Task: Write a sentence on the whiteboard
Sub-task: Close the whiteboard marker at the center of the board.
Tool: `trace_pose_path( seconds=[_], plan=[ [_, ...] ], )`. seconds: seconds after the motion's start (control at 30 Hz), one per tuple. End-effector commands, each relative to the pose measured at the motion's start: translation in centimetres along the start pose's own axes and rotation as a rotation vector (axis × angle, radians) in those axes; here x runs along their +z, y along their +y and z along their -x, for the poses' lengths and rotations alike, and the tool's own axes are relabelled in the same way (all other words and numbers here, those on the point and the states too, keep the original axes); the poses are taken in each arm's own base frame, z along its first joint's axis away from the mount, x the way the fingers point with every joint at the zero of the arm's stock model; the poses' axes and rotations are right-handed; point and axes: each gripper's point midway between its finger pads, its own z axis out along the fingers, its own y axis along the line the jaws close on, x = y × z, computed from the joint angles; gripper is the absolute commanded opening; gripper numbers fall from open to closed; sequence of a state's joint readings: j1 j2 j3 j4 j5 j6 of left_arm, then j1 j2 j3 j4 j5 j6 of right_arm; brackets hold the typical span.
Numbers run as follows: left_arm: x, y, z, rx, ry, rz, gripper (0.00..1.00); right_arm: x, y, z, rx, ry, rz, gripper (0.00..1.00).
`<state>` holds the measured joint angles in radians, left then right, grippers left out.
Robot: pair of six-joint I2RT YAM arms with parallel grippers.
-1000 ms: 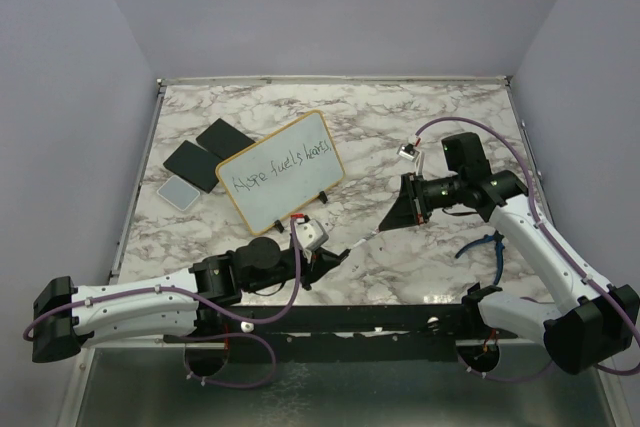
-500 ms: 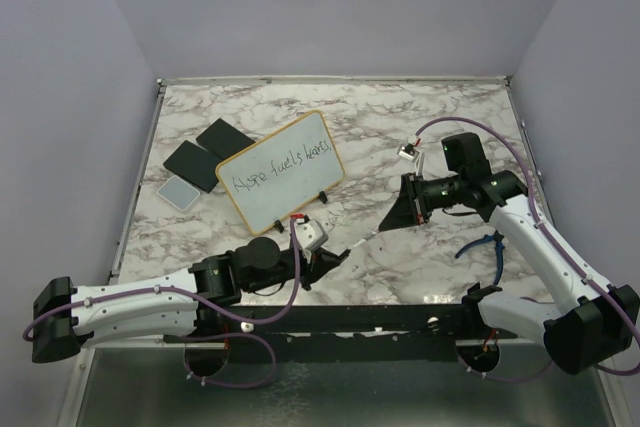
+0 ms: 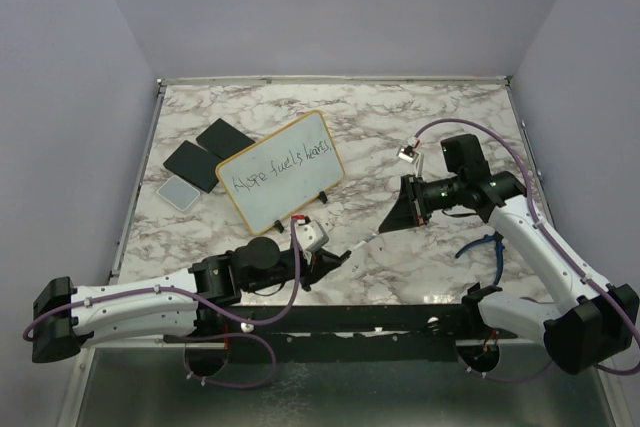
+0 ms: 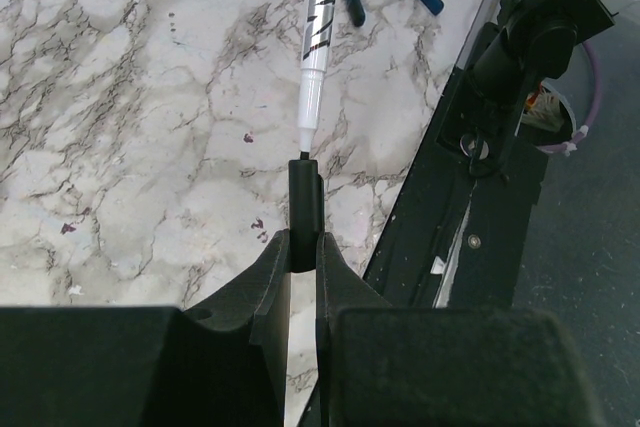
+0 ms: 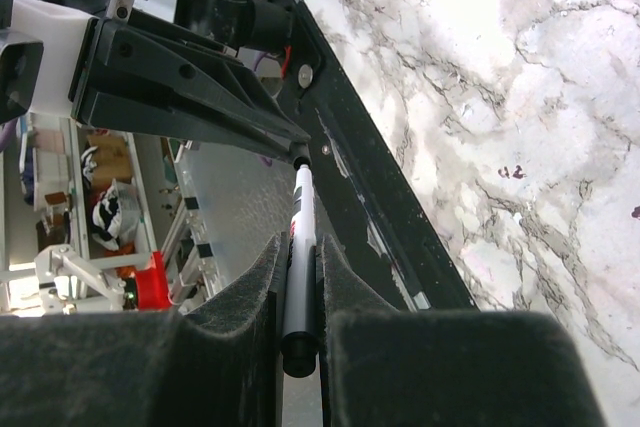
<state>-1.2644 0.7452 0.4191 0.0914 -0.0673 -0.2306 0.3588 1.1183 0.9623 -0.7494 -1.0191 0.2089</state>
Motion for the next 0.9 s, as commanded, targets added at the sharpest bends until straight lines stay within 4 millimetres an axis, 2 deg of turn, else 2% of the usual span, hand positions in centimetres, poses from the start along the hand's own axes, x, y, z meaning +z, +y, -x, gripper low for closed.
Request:
trace_pose_path(
  seconds=[0.0,0.3,0.87],
  plan=[
    [-0.09,-0.73,2.15,0.011,-0.059,-0.032,0.00,0.04,0.47,-0.38,-0.002,0.008,0.026,0.01],
    [0.26,-1.28,2.06,0.021,-0.045,-0.061,0.00,0.16,0.67,-0.47,0.000,0.017,0.038,0.01],
    [0.35,-0.99,3.02,0.044,-0.074,-0.043,0.00,0.61,0.95,-1.10,-0.004,0.043,0.054,0.01]
  ],
)
